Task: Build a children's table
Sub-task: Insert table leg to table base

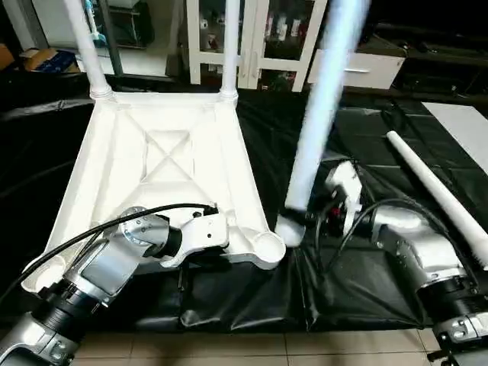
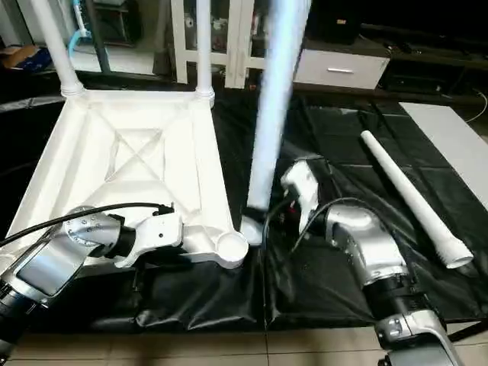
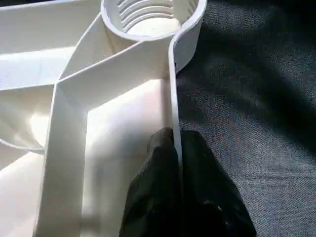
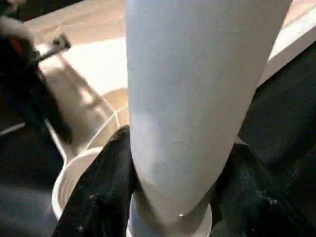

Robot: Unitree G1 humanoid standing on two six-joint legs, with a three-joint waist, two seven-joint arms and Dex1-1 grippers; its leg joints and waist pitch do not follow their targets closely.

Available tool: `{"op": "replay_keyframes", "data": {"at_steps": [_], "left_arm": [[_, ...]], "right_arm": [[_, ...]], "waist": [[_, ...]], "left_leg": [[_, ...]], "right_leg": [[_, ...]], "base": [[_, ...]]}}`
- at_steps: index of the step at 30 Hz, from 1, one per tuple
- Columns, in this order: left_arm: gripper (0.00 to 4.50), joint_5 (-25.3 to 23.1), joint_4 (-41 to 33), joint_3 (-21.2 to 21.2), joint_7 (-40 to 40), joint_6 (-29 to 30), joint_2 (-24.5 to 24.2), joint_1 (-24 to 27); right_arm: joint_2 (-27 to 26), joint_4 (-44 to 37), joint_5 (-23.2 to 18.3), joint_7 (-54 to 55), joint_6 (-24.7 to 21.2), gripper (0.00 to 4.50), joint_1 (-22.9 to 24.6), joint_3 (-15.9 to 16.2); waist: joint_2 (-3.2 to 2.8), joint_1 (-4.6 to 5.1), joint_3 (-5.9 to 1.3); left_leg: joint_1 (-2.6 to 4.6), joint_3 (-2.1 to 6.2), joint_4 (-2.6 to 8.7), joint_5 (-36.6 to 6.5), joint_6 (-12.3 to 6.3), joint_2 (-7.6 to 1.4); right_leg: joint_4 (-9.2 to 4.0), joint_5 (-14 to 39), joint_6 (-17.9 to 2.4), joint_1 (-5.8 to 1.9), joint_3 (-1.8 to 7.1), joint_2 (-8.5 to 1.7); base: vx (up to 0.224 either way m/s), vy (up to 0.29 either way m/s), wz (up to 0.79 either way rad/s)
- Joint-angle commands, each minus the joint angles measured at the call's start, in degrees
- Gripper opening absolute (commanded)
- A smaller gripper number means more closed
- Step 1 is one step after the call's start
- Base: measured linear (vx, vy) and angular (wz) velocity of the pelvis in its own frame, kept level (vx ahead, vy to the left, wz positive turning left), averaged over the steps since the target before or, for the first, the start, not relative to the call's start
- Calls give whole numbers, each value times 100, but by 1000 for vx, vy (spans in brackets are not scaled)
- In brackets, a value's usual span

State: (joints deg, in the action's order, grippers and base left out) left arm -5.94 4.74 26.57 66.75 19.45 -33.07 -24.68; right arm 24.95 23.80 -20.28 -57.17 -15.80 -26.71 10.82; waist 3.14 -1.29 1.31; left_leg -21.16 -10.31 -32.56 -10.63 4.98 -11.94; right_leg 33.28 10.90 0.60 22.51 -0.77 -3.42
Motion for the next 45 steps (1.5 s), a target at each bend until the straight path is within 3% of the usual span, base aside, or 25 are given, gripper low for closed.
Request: {"op": "replay_keyframes", "data": {"at_steps": [1,3,4,5,12,17,19,20,22,25,34,41,45], "left_arm": [[0,-135,99,320,107,-14,13,62],[0,-140,113,319,104,-19,24,54],[0,-145,116,319,97,-21,36,50],[0,-144,112,317,91,-20,42,53],[0,-148,127,320,74,-41,58,61],[0,-156,151,317,88,-52,73,39],[0,-158,156,316,89,-53,74,34],[0,-161,162,316,91,-56,74,29],[0,-168,166,314,94,-58,79,25],[0,-167,165,307,91,-65,85,28],[0,-172,152,311,98,-66,85,46],[0,-168,108,312,88,-41,74,74],[0,-164,87,306,80,-27,69,94]], "right_arm": [[-11,-240,-185,-174,-142,184,-34,13],[-86,-312,-407,-160,-271,184,-80,-99],[-265,-393,-847,-58,-539,184,-199,-433],[-334,-427,-1016,3,-631,184,-263,-582],[-460,-495,-1316,-75,-842,184,-450,-967],[-154,-767,-904,-588,-941,184,-243,-424],[-75,-788,-745,-675,-896,184,-194,-259],[65,-822,-488,-790,-816,184,-133,15],[170,-834,-302,-873,-772,184,-98,249],[164,-780,-74,-804,-608,184,-67,402],[-106,-323,306,-530,-255,184,-192,507],[-302,-87,428,-427,-112,184,-191,585],[-371,-71,493,-334,-92,184,-60,603]], "waist": [[-52,20,-250],[-48,9,-243],[-41,2,-242],[-35,-10,-252],[-64,-53,-249],[-56,-66,-263],[-50,-61,-263],[-44,-61,-265],[-53,-65,-254],[-57,-56,-249],[-62,-31,-260],[-40,-2,-230],[-52,3,-248]], "left_leg": [[110,-33,333,-830,-182,-124],[117,-34,336,-912,-165,-125],[121,-37,337,-957,-158,-126],[122,-31,338,-963,-159,-129],[130,-44,318,-892,-116,-129],[105,-37,298,-704,-121,-110],[101,-41,291,-756,-140,-107],[99,-43,287,-771,-138,-104],[109,-37,293,-903,-109,-117],[116,-31,297,-991,-85,-122],[110,-23,294,-962,-79,-113],[113,-1,321,-1457,48,-117],[112,13,322,-1395,77,-115]], "right_leg": [[-224,169,-1342,-196,121,-268],[-234,342,-1316,-191,127,-269],[-241,429,-1296,-186,134,-272],[-236,456,-1287,-194,140,-279],[-203,420,-1276,-158,137,-264],[-167,114,-1284,-195,125,-257],[-176,202,-1302,-189,128,-265],[-180,241,-1299,-190,129,-267],[-201,456,-1277,-182,131,-279],[-210,598,-1237,-162,137,-281],[-182,391,-1296,-170,127,-264],[-253,1157,-1132,-133,137,-278],[-232,984,-1114,-134,135,-266]], "base": [[0,0,0],[0,0,0],[0,0,0],[0,0,0],[0,0,0],[0,0,0],[0,0,0],[0,0,0],[0,0,0],[0,0,0],[0,0,0],[0,0,0],[0,0,0]]}}
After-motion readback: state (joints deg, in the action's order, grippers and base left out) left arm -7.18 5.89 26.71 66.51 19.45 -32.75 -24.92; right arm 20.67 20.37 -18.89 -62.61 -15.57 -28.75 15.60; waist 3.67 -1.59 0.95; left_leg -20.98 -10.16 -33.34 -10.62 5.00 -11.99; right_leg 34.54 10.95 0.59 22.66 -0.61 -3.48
